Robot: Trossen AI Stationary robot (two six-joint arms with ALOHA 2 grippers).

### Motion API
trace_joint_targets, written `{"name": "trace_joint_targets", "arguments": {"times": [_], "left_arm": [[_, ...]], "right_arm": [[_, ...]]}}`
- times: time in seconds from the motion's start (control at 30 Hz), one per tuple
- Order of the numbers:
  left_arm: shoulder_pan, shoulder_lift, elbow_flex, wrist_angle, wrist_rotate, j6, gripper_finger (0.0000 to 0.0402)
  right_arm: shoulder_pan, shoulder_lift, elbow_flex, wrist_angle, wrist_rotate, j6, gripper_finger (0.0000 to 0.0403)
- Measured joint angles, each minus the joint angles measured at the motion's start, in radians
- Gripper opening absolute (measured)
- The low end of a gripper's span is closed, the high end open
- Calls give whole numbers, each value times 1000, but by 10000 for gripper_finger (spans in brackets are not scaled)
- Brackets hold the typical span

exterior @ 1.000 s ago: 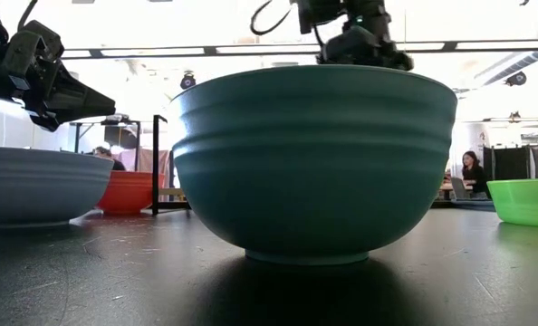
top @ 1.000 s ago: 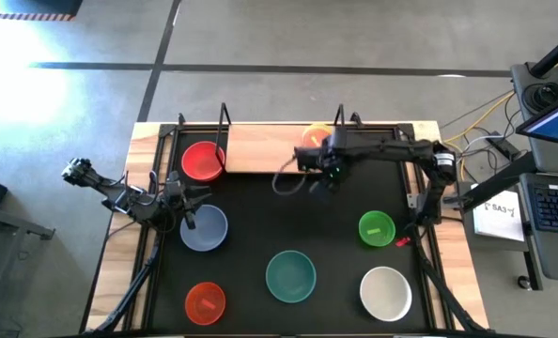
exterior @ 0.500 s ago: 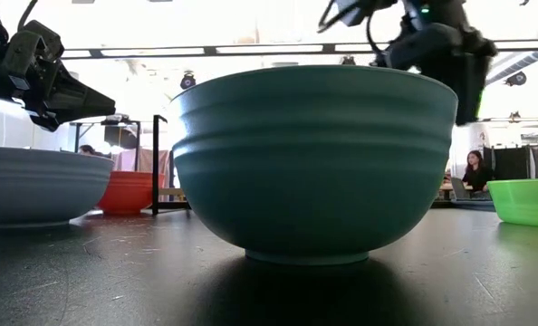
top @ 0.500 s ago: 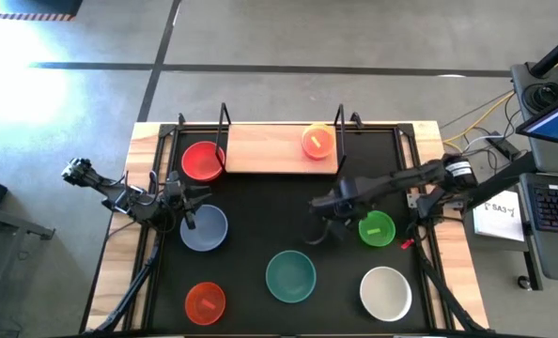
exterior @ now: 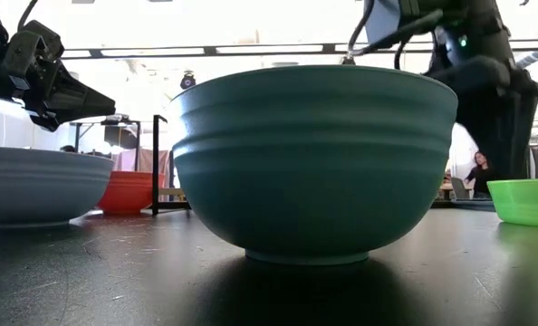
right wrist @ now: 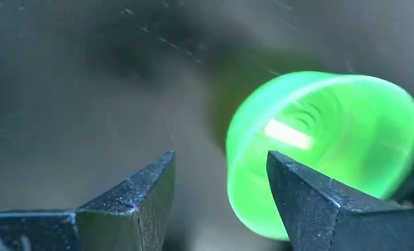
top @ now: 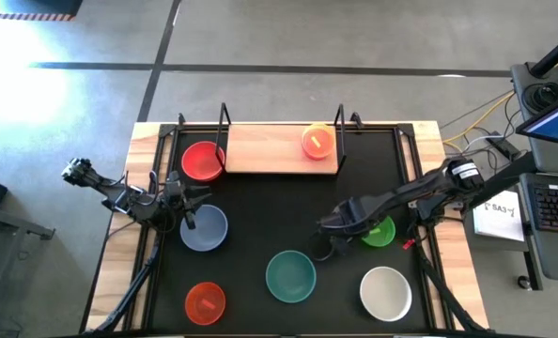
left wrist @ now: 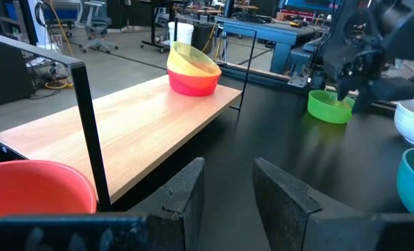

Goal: Place and stack bowls onto a shelf
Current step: Stack the light green bowl on top of the light yellow bowl on the shelf

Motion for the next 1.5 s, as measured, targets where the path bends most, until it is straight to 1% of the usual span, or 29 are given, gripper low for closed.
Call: {"name": "trace_joint_targets", "arguments": {"times": [0.2, 0.33, 0.4, 0.47, 0.57, 0.77, 0.87, 1.03, 1.23, 1.37, 1.5], "left_arm": [[0, 0, 0, 0, 0, 0, 104], [0, 0, 0, 0, 0, 0, 104], [0, 0, 0, 0, 0, 0, 104], [0, 0, 0, 0, 0, 0, 104], [0, 0, 0, 0, 0, 0, 104], [0, 0, 0, 0, 0, 0, 104], [0, 0, 0, 0, 0, 0, 104], [0, 0, 0, 0, 0, 0, 104], [0, 0, 0, 0, 0, 0, 104], [0, 0, 0, 0, 0, 0, 104], [0, 0, 0, 0, 0, 0, 104]], "right_arm": [[0, 0, -96, 127, -7, -20, 215], [0, 0, -132, 142, -6, -27, 212], [0, 0, -144, 144, -6, -29, 203], [0, 0, -154, 147, -6, -37, 186], [0, 0, -172, 152, -6, -41, 143], [0, 1, -192, 175, 0, -63, 26], [0, 2, -188, 193, -6, -88, 12], [0, 2, -127, 200, -26, -167, 9], [0, 2, 26, 204, -13, -317, 8], [0, 2, 135, 211, 75, -421, 8], [-1, 2, 238, 211, 226, -524, 8]]}}
